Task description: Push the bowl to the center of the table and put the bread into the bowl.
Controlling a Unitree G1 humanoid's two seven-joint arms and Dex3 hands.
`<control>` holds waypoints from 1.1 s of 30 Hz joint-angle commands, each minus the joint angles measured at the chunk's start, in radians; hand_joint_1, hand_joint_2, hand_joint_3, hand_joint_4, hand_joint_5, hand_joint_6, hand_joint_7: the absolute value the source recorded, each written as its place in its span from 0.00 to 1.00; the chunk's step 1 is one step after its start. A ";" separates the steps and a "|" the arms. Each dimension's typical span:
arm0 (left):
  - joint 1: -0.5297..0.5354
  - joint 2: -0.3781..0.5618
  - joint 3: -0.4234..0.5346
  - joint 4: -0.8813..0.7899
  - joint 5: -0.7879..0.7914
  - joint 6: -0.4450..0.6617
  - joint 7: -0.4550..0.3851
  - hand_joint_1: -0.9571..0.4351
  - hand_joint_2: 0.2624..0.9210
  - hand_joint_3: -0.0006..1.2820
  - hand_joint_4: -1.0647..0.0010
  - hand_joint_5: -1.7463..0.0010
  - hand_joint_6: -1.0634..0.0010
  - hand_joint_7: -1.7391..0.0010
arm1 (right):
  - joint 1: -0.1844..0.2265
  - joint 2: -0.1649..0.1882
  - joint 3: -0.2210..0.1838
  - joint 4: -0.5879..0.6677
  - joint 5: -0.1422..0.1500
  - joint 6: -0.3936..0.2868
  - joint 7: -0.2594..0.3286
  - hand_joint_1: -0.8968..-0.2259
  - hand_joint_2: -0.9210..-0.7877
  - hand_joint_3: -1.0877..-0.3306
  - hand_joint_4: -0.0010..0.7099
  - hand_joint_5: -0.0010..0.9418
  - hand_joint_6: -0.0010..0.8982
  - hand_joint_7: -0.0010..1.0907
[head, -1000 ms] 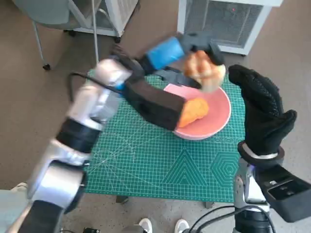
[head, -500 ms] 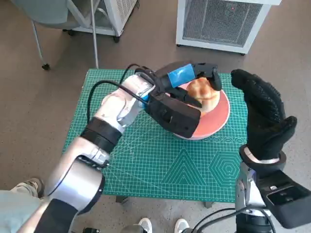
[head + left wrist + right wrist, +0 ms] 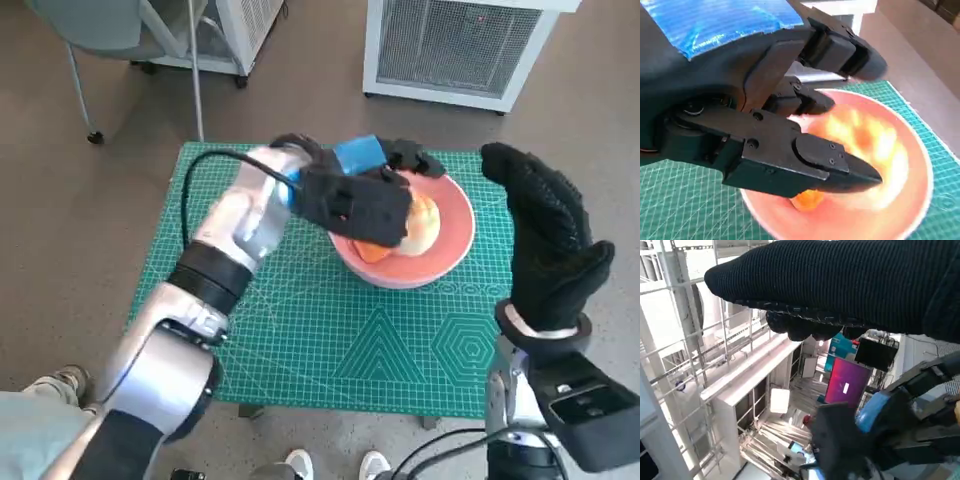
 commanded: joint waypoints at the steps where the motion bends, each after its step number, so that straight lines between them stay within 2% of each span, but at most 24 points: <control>1: 0.034 0.064 0.073 -0.032 -0.103 -0.013 -0.087 0.44 0.91 0.02 0.99 1.00 0.79 0.99 | -0.031 -0.009 -0.017 0.037 -0.006 0.016 -0.020 0.68 0.00 0.66 0.51 0.03 0.00 0.68; 5: 0.040 0.099 0.161 -0.025 -0.226 -0.005 -0.176 0.40 0.95 0.03 1.00 1.00 0.81 1.00 | -0.070 -0.017 -0.031 0.061 -0.015 0.029 -0.040 0.69 0.00 0.66 0.51 0.03 0.00 0.68; 8: 0.058 0.120 0.261 -0.045 -0.355 0.057 -0.245 0.38 0.97 0.03 1.00 1.00 0.82 1.00 | -0.096 -0.023 -0.039 0.075 -0.029 0.040 -0.059 0.70 0.00 0.65 0.51 0.03 0.00 0.68; 11: 0.112 0.135 0.368 -0.108 -0.487 0.085 -0.270 0.37 0.99 0.03 0.99 1.00 0.81 1.00 | -0.123 -0.031 -0.047 0.079 -0.040 0.058 -0.079 0.71 0.00 0.65 0.51 0.03 0.00 0.68; 12: 0.136 0.136 0.398 -0.136 -0.520 0.077 -0.258 0.35 0.99 0.09 0.99 1.00 0.85 0.99 | -0.130 -0.033 -0.049 0.078 -0.044 0.063 -0.085 0.71 0.00 0.65 0.50 0.02 0.01 0.68; 13: 0.152 0.137 0.416 -0.156 -0.540 0.073 -0.250 0.36 0.99 0.09 0.98 1.00 0.84 0.99 | -0.135 -0.034 -0.050 0.077 -0.047 0.067 -0.089 0.72 0.00 0.64 0.50 0.02 0.01 0.68; 17: 0.278 0.106 0.562 -0.276 -0.678 -0.015 -0.132 0.34 0.99 0.06 0.89 0.98 0.76 0.95 | -0.175 -0.037 -0.054 0.082 -0.075 0.083 -0.116 0.71 0.00 0.65 0.51 0.03 0.02 0.69; 21: 0.373 0.058 0.631 -0.368 -0.738 -0.116 -0.016 0.31 1.00 0.09 0.81 0.97 0.70 0.93 | -0.220 -0.047 -0.054 0.118 -0.087 0.083 -0.127 0.70 0.00 0.66 0.51 0.02 0.02 0.68; 25: 0.448 0.002 0.667 -0.448 -0.778 -0.205 0.077 0.31 1.00 0.14 0.79 0.97 0.67 0.93 | -0.262 -0.064 -0.054 0.160 -0.094 0.072 -0.126 0.69 0.00 0.67 0.47 0.01 0.01 0.66; 28: 0.490 -0.031 0.674 -0.490 -0.789 -0.253 0.133 0.31 1.00 0.17 0.77 0.98 0.65 0.95 | -0.290 -0.078 -0.055 0.191 -0.089 0.063 -0.116 0.68 0.00 0.68 0.44 0.00 0.00 0.64; 33: 0.548 -0.066 0.668 -0.567 -0.772 -0.289 0.231 0.30 1.00 0.19 0.76 0.99 0.61 0.95 | -0.336 -0.085 -0.055 0.250 -0.062 0.050 -0.088 0.66 0.00 0.67 0.41 0.00 0.00 0.64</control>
